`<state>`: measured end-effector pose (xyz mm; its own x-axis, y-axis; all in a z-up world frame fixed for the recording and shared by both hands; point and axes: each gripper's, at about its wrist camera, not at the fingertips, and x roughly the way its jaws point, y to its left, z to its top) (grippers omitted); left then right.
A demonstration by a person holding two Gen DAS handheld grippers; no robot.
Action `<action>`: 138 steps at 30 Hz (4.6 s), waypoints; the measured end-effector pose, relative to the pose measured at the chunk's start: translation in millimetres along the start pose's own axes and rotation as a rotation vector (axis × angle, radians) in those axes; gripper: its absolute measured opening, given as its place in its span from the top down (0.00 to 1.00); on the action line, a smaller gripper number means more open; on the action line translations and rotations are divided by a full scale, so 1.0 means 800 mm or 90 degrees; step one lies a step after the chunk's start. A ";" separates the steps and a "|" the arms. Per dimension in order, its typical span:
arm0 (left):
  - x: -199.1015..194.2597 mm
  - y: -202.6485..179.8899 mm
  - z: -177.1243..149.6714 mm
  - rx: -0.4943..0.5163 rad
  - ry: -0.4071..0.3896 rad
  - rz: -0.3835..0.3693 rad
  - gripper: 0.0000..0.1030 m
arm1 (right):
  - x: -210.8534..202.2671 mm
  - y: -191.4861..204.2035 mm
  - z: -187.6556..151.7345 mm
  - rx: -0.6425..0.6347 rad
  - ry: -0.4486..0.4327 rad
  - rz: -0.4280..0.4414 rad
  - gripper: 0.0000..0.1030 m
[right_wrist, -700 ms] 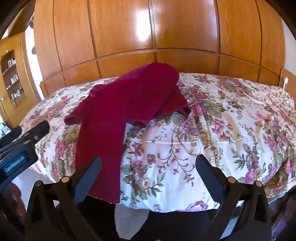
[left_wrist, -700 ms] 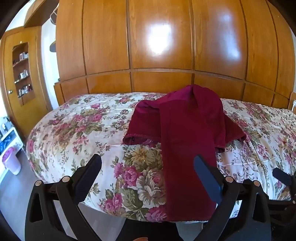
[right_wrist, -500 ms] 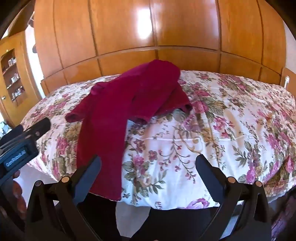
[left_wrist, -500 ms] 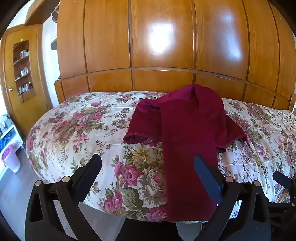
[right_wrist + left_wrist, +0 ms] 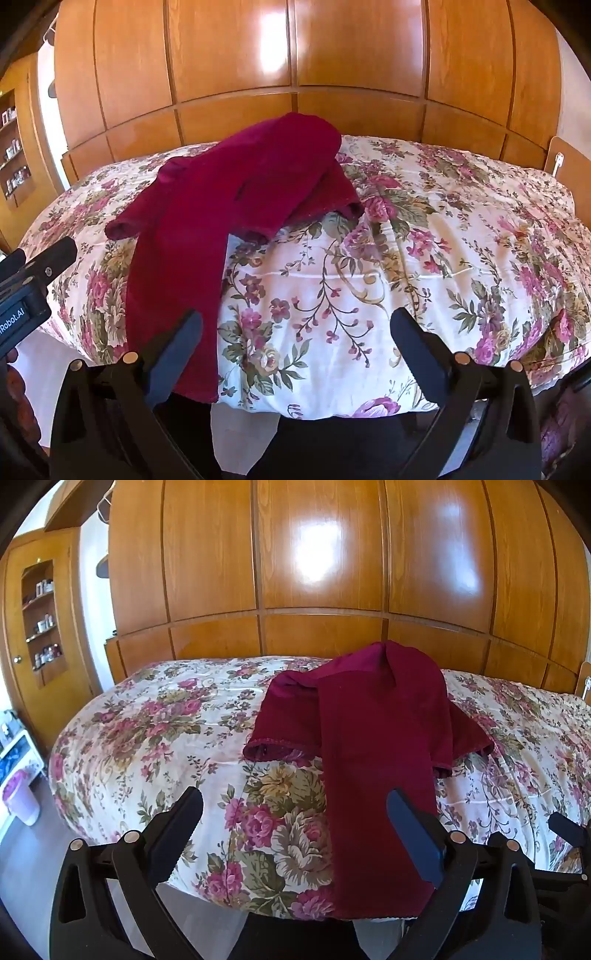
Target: Fold small clothes
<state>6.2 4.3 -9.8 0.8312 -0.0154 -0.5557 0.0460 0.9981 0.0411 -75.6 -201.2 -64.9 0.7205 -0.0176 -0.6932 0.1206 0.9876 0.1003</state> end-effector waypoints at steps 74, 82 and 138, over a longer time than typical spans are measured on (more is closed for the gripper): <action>0.024 0.022 -0.002 -0.017 0.042 0.029 0.04 | 0.007 0.042 0.008 -0.132 -0.030 -0.009 0.02; 0.029 0.017 -0.003 -0.009 0.050 0.020 0.04 | -0.031 0.037 0.038 -0.166 -0.121 -0.044 0.02; 0.105 0.186 0.165 -0.216 0.017 -0.156 0.91 | 0.102 -0.002 0.119 -0.065 0.038 0.046 0.03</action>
<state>156.3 143.7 59.0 0.8033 -0.2585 -0.5366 0.0521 0.9280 -0.3690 47.7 -219.2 -53.5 0.6826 0.0600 -0.7283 -0.0024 0.9968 0.0800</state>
